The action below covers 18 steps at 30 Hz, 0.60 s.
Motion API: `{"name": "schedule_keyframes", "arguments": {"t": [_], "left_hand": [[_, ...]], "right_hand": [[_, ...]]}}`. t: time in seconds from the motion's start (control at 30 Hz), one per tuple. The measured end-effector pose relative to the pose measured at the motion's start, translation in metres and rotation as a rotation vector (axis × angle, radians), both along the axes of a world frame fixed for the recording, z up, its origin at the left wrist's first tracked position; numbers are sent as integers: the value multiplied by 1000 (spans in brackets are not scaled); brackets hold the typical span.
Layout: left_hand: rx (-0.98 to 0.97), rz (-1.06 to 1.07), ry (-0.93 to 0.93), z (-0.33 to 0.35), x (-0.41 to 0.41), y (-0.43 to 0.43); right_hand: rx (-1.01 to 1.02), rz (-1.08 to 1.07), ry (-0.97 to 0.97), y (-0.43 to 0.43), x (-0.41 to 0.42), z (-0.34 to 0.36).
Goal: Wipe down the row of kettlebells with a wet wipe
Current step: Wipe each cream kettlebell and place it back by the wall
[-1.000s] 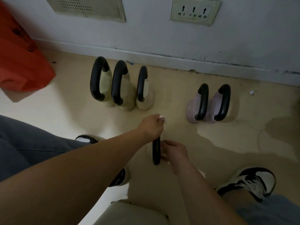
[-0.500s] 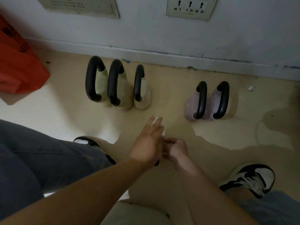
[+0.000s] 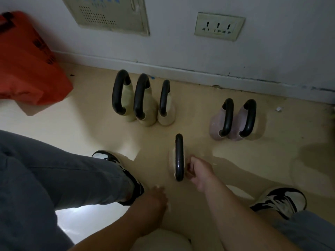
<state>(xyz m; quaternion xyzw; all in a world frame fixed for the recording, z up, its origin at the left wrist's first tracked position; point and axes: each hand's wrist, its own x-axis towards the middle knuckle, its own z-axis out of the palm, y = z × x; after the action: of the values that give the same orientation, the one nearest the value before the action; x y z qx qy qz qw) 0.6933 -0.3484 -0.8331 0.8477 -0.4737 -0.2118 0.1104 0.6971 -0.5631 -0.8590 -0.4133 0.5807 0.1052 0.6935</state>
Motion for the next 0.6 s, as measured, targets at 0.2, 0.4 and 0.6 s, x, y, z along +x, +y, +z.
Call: {"name": "schedule_keyframes", "arguments": {"t": [0.2, 0.4, 0.6], "left_hand": [[-196, 1030, 588, 31, 62, -70], [-302, 1093, 612, 38, 121, -132], [-201, 949, 577, 29, 138, -147]], "right_hand": [[-10, 99, -53, 5, 4, 4], [27, 182, -38, -1, 0, 1], [24, 177, 0, -1, 3, 1]]}}
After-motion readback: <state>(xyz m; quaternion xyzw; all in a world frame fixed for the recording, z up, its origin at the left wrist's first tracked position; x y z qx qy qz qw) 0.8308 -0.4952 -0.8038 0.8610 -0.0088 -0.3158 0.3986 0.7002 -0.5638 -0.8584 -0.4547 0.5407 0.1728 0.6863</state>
